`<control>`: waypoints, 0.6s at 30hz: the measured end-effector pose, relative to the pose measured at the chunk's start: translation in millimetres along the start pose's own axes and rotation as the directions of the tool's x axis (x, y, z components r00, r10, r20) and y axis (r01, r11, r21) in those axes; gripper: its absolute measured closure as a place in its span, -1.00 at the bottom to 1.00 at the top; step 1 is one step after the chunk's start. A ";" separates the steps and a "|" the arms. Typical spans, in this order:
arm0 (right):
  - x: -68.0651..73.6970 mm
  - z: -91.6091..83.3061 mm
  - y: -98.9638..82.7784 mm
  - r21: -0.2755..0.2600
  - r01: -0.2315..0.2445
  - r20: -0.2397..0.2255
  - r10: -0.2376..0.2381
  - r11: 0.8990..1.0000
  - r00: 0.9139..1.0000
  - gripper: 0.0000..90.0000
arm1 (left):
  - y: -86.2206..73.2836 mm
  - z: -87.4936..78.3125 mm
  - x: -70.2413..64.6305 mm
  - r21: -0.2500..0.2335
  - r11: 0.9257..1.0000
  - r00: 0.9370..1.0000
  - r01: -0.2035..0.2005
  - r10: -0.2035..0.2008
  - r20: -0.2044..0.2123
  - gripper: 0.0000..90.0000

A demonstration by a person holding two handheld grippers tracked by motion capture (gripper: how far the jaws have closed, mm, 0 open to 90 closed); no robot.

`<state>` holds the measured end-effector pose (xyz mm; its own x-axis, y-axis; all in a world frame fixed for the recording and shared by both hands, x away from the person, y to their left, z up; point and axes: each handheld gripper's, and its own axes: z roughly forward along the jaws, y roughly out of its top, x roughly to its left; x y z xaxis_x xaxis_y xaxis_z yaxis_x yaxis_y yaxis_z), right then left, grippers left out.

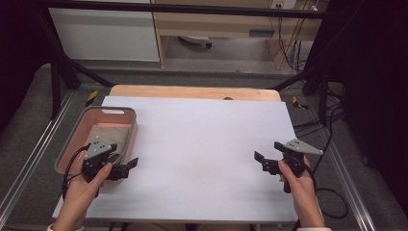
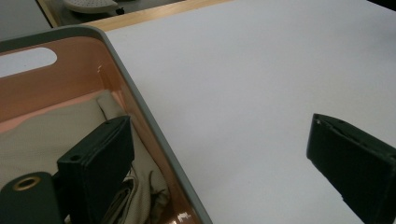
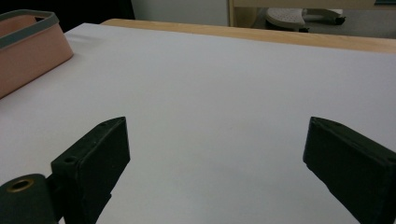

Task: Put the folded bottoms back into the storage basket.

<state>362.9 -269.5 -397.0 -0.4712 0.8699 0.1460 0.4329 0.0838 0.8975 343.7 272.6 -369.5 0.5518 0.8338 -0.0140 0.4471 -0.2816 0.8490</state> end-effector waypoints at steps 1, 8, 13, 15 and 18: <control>-0.4 -1.0 -4.5 0.000 -0.007 0.001 0.007 1.000 1.000 -0.83 | -0.2 0.0 -0.4 -0.001 1.000 1.000 0.000 0.000 0.002 -0.82; -0.4 -3.6 -22.2 -0.002 -0.016 0.007 0.016 1.000 1.000 -0.83 | -1.3 -0.5 -1.2 -0.004 1.000 1.000 0.000 0.000 0.004 -0.82; 3.6 -3.2 -30.0 -0.005 -0.003 -0.002 0.003 1.000 1.000 -0.84 | -1.7 -1.4 -1.7 -0.011 1.000 1.000 0.005 -0.005 0.009 -0.82; 5.5 -2.4 -32.8 -0.008 0.008 -0.005 -0.008 1.000 1.000 -0.84 | -1.8 -1.7 -2.3 -0.012 1.000 1.000 0.003 -0.003 0.011 -0.82; 8.5 -0.9 -35.8 -0.010 0.013 -0.014 -0.013 1.000 1.000 -0.84 | -2.0 -1.4 -3.2 -0.014 1.000 1.000 0.003 -0.002 0.015 -0.82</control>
<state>342.8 -265.6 -427.5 -0.4875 0.8618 0.1403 0.4190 0.0900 0.9035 340.0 271.1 -370.4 0.5616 0.8270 -0.0241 0.4387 -0.2729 0.8562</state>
